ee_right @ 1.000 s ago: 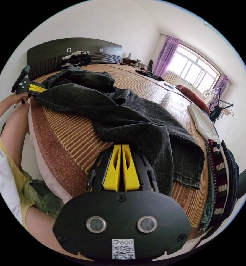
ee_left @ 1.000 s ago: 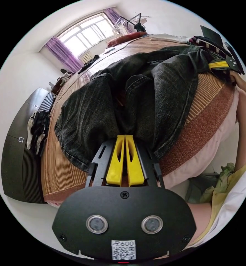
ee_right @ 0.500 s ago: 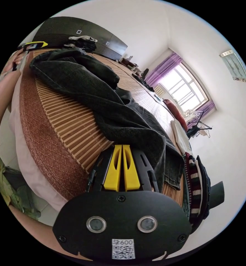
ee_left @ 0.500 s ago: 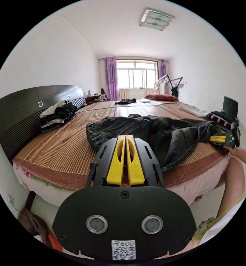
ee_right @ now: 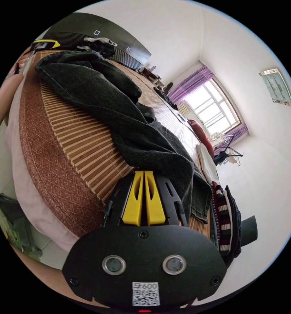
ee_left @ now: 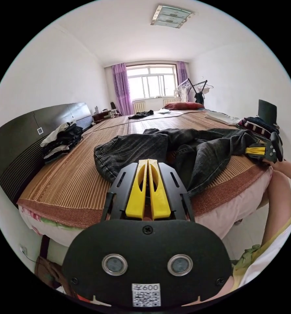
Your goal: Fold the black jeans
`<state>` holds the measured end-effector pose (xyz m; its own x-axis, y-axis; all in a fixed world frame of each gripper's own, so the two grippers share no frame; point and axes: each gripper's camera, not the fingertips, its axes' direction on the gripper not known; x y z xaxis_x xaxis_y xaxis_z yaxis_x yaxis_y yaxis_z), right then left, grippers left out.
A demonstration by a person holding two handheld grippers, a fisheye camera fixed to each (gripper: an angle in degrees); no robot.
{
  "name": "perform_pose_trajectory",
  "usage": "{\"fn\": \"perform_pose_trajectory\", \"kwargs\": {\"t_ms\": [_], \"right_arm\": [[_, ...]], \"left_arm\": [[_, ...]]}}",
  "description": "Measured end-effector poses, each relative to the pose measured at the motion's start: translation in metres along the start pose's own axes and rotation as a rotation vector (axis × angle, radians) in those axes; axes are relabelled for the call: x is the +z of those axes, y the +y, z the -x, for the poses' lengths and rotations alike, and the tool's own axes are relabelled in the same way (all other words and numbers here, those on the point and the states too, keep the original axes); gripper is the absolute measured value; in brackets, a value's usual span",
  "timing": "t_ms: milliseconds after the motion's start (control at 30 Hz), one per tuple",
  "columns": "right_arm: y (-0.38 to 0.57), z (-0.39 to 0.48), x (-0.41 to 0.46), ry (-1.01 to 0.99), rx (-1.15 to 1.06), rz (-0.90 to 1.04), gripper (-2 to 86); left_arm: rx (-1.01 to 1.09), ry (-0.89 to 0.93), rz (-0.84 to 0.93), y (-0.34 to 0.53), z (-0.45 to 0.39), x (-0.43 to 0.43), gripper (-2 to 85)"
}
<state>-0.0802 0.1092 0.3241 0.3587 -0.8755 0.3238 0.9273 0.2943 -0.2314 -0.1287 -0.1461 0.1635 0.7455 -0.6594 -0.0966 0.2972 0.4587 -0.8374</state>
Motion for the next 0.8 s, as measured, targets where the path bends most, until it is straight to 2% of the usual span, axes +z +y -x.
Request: {"fn": "perform_pose_trajectory", "kwargs": {"t_ms": [200, 400, 567, 700, 800], "right_arm": [[0.007, -0.022, 0.003, -0.056, 0.037, 0.001, -0.8], [0.015, -0.025, 0.005, -0.026, 0.021, -0.001, -0.8], [0.025, -0.049, 0.007, -0.093, 0.07, -0.01, -0.8], [0.043, -0.096, 0.005, -0.213, 0.219, -0.054, -0.8], [0.088, -0.136, -0.023, -0.196, 0.443, -0.245, -0.8]], "left_arm": [[0.066, 0.036, -0.078, 0.02, -0.001, 0.002, 0.2], [0.011, 0.052, -0.143, 0.038, 0.017, 0.008, 0.2], [0.023, -0.008, -0.154, 0.047, 0.012, 0.021, 0.3], [0.034, -0.021, -0.14, 0.051, 0.008, 0.035, 0.3], [0.008, 0.02, -0.146, 0.055, 0.018, 0.04, 0.2]]}}
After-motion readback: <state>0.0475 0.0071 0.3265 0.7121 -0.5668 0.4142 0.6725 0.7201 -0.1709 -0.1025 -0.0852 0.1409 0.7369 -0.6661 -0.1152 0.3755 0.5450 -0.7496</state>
